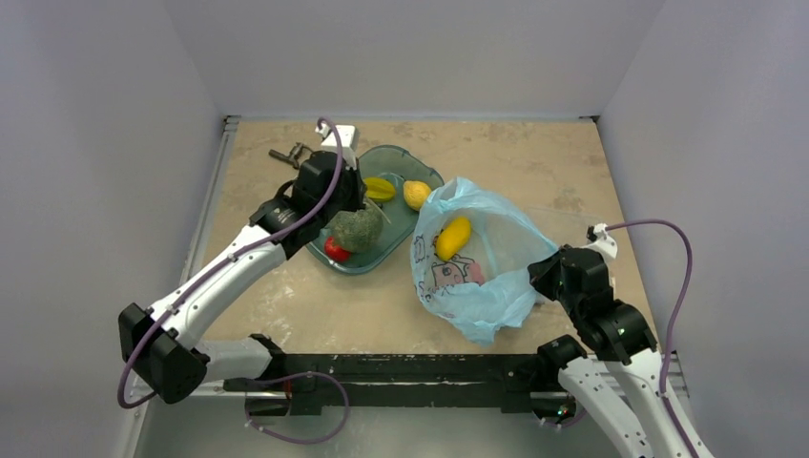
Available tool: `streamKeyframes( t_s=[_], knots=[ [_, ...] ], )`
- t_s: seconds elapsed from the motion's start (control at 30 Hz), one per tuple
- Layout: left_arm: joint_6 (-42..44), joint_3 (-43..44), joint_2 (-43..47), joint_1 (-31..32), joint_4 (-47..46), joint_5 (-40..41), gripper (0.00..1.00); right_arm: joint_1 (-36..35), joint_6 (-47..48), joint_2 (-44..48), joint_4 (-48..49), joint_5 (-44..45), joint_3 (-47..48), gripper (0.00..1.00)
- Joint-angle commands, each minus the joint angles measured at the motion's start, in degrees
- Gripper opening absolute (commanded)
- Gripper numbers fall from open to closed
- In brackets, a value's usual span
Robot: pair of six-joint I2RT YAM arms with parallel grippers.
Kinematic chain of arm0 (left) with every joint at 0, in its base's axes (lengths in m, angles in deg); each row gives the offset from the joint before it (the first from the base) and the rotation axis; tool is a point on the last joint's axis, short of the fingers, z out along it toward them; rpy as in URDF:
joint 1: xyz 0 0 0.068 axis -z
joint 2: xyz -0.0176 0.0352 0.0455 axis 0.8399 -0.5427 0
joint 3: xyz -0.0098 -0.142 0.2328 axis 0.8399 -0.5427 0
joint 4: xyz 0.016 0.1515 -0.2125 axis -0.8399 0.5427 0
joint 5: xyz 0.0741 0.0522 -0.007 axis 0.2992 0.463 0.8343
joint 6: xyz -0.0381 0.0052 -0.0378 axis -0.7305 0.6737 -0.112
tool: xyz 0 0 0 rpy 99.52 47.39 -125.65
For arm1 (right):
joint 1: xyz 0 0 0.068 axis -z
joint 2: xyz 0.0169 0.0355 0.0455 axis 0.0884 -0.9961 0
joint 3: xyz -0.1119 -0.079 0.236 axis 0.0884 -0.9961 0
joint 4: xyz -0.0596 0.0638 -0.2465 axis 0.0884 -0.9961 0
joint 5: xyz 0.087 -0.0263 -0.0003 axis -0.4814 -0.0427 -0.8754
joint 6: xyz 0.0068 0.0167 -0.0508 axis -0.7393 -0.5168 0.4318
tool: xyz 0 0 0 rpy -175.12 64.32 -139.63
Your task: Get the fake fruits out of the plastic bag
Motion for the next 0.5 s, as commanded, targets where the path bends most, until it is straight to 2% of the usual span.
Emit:
streamKeyframes(
  t_s=[0.0,0.27,0.43,0.47],
  knots=[
    [-3.1,-0.3,-2.8,-0.6,-6.2,1.9,0.0,-0.1,0.4,-0.2,1.7,0.4,1.0,0.0],
    [-11.3,-5.6,-3.9,-0.6,-5.9,1.2,0.0,-0.1,0.8,-0.1,2.0,-0.2,0.8,0.0],
    [-14.2,-4.9,-3.8,-0.6,2.0,4.7,0.0,-0.1,0.9,-0.1,2.3,-0.5,0.6,0.0],
    [-13.9,-5.0,-3.3,-0.6,2.6,4.9,0.07,-0.1,0.8,0.0,2.3,-0.4,0.7,0.0]
  ],
)
